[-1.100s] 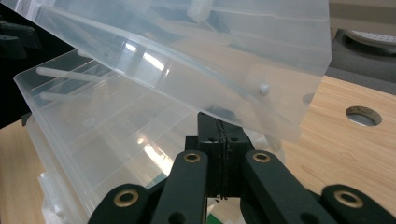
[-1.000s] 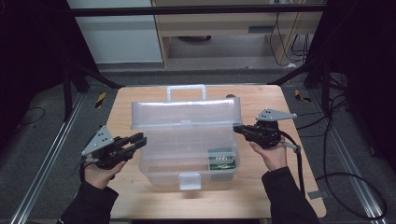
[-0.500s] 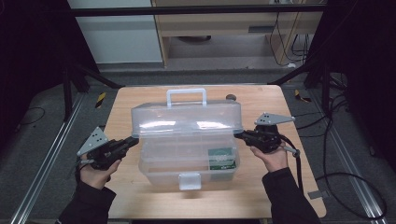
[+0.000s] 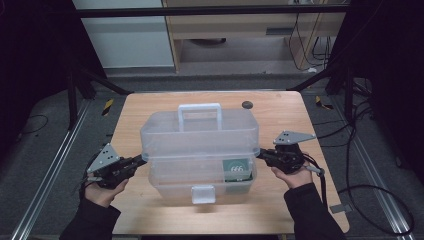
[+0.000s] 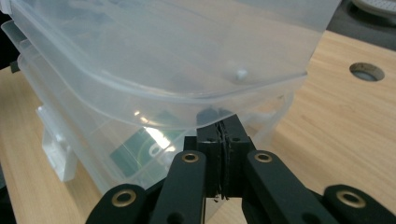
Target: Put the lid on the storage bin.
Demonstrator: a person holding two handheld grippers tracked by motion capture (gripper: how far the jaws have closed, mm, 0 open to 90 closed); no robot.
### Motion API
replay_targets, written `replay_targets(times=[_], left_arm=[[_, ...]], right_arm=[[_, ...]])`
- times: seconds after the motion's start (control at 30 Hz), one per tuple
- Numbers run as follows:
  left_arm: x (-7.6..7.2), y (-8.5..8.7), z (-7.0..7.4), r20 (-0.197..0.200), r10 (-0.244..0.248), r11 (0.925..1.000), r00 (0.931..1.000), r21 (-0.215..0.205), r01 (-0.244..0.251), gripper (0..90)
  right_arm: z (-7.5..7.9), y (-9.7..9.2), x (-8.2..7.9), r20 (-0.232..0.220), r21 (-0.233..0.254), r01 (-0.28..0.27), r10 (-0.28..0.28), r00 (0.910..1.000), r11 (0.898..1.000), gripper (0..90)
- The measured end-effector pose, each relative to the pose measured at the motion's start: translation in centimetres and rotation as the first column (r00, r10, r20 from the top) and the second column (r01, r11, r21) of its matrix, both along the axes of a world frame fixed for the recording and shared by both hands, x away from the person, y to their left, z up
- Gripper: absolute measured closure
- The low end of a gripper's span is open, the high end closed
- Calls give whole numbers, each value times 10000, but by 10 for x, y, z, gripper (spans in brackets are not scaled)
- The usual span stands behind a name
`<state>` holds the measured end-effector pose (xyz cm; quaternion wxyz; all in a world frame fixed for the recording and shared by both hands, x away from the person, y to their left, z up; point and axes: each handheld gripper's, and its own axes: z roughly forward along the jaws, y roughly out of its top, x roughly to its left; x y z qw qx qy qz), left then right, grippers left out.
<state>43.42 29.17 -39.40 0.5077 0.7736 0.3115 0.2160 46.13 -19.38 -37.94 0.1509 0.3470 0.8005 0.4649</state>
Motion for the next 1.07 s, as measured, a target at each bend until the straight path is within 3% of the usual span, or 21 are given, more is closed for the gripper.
replay_targets(times=[0.27,0.47,0.53,0.63,0.77,0.87,0.9,1.07], left_arm=[[-1,5,-12,-229,-100,9989,9997,447,110,833],[3,7,-24,-562,127,9932,9983,1159,-61,808],[6,9,-28,-708,368,9922,9968,1218,-280,798],[10,13,-32,-831,869,9885,9927,1311,-756,767],[15,19,-39,-993,1530,9804,9832,1401,-1384,686],[19,24,-44,-977,2121,9691,9724,1489,-1964,584],[20,26,-47,-881,2380,9623,9673,1562,-2225,551],[27,35,-56,-771,3020,9413,9502,1816,-2845,394]], right_arm=[[-14,-1,-6,-325,-292,-136,126,9994,9995,883],[-26,-4,-12,-586,-794,-155,109,9982,9967,876],[-29,-6,-13,-611,-1017,-50,-12,9981,9948,872],[-37,-15,-13,-750,-952,178,-250,9969,9953,862],[-45,-26,-10,-437,-859,936,-976,9943,9919,798],[-55,-35,-5,-225,-1040,1702,-1734,9846,9799,748],[-58,-37,-4,-196,-1070,1899,-1930,9810,9760,733],[-73,-57,3,-99,-1183,3178,-3211,9470,9408,556]])
